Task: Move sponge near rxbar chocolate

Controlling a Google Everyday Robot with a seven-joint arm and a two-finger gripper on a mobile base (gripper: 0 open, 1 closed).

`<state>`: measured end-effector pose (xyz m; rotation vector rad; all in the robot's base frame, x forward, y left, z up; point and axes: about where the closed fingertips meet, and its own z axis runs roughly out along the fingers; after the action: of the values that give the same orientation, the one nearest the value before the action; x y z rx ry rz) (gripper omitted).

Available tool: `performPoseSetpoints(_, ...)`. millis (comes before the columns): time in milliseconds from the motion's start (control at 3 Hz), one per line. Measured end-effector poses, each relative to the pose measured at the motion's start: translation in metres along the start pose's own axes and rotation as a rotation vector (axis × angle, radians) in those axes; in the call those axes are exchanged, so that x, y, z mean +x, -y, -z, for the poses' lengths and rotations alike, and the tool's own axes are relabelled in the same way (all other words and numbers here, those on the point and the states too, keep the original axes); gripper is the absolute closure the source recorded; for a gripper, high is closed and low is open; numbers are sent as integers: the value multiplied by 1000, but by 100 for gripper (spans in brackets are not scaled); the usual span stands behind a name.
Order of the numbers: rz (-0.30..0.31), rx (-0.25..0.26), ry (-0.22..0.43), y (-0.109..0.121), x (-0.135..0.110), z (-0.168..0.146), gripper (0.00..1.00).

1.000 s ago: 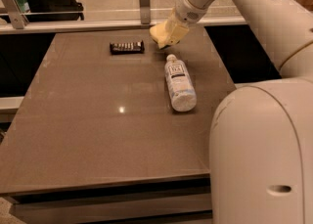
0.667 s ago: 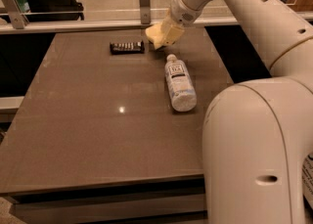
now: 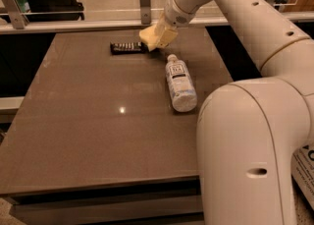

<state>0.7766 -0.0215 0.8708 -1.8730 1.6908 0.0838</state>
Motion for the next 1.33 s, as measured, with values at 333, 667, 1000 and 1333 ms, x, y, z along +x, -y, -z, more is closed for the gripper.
performPoseSetpoints(333, -11, -10, 1, -2, 0, -7, 83)
performPoseSetpoints(667, -19, -16, 1, -4, 0, -11, 59)
performPoseSetpoints(1000, -24, -19, 3, -5, -1, -13, 36)
performPoseSetpoints(1333, -30, -21, 2, -7, 0, -14, 12)
